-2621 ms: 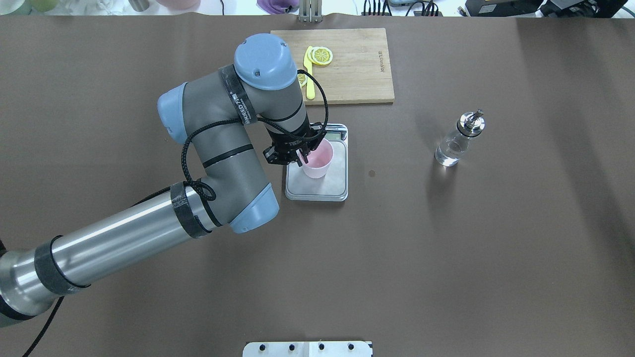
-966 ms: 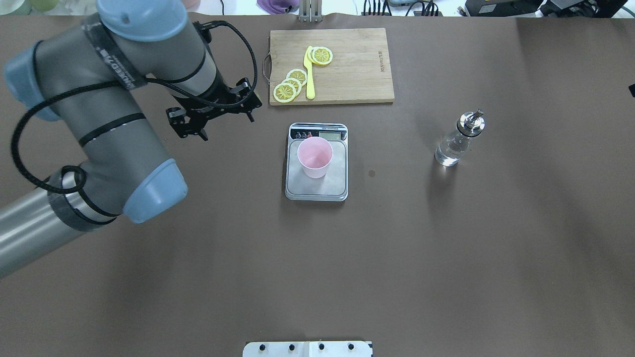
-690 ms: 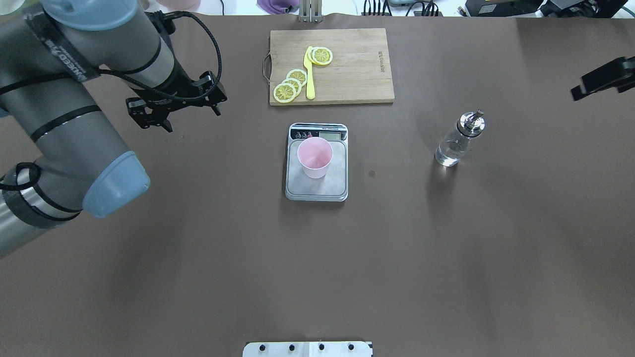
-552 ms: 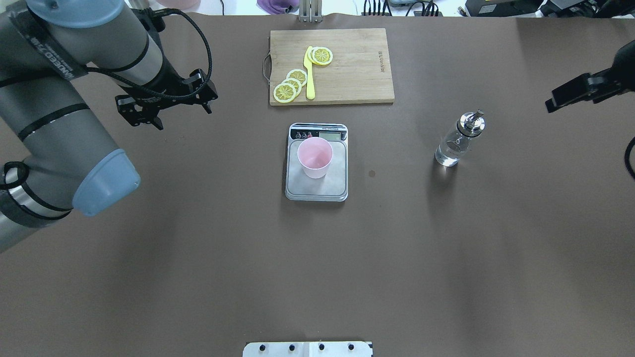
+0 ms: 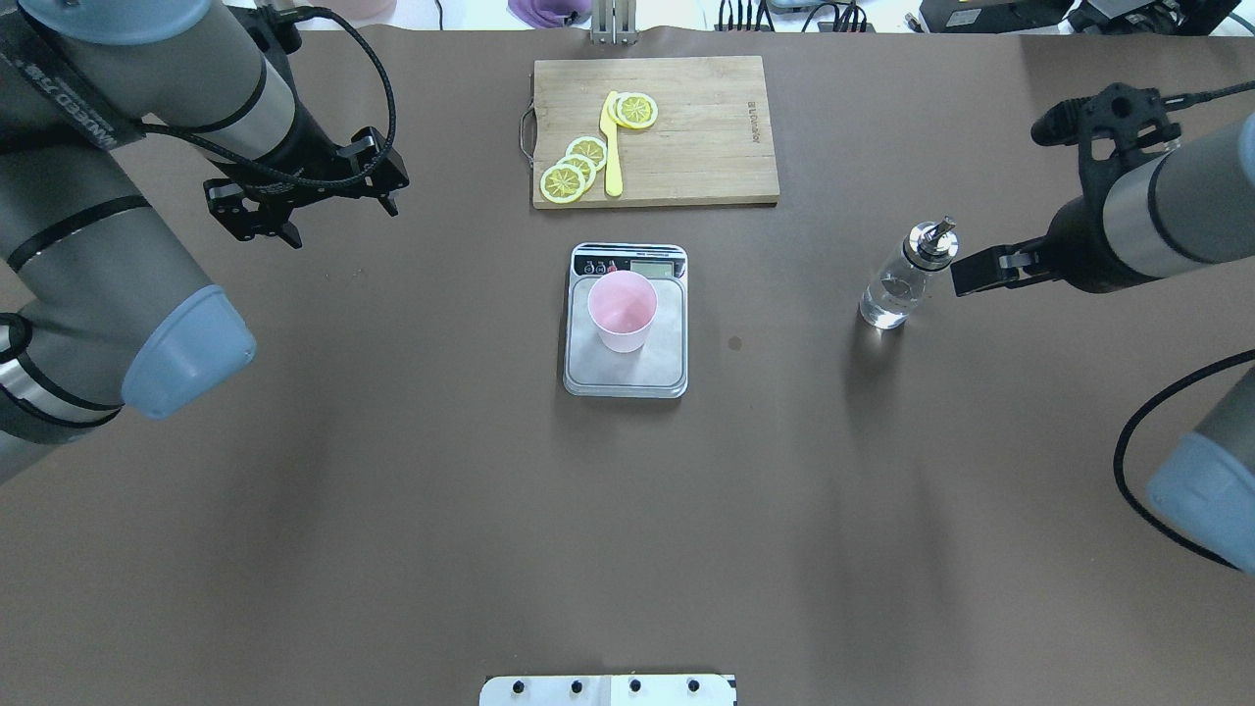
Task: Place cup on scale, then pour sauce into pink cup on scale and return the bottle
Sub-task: 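Lower the right gripper to the glass spout bottle and grasp it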
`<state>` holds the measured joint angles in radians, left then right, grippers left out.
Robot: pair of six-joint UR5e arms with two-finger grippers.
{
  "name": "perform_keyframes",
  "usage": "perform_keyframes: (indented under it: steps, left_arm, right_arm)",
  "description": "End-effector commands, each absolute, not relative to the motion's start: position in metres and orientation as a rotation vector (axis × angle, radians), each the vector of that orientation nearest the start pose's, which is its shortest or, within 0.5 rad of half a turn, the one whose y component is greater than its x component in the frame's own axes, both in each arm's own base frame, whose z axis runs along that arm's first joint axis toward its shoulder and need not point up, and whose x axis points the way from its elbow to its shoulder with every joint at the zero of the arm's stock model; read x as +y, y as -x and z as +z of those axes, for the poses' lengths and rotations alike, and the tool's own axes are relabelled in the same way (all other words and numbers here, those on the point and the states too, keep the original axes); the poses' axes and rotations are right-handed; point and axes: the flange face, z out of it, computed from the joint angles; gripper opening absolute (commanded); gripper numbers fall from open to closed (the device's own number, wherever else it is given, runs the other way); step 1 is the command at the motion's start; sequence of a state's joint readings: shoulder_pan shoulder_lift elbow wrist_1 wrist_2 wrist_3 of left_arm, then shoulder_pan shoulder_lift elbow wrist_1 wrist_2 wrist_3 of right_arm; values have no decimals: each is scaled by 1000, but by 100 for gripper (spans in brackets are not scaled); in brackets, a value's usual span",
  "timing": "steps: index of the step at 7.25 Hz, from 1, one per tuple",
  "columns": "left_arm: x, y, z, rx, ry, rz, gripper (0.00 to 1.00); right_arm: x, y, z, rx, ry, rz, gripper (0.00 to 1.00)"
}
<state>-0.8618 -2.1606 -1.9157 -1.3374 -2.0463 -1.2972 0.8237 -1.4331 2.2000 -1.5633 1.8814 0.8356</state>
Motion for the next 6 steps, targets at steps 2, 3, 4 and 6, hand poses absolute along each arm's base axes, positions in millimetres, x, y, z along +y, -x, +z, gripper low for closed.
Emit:
perform_keyframes:
  steps: [2,3,4,6]
  left_arm:
    - [-517,-326,206,826,17,-391,98]
    - [-517,-326,205,826,15,-392,98]
    - [-517,-327,205,825,16,-391,98]
    - [-517,-328,205,827,17,-390,98]
  right_arm:
    - [-390,270,355,-753,-472,-21,99]
    - [-393,275,366,-765,-507,-7,99]
    - [-396,284,377,-764,-527,6,97]
    - [-398,294,381,-773,-624,22,95]
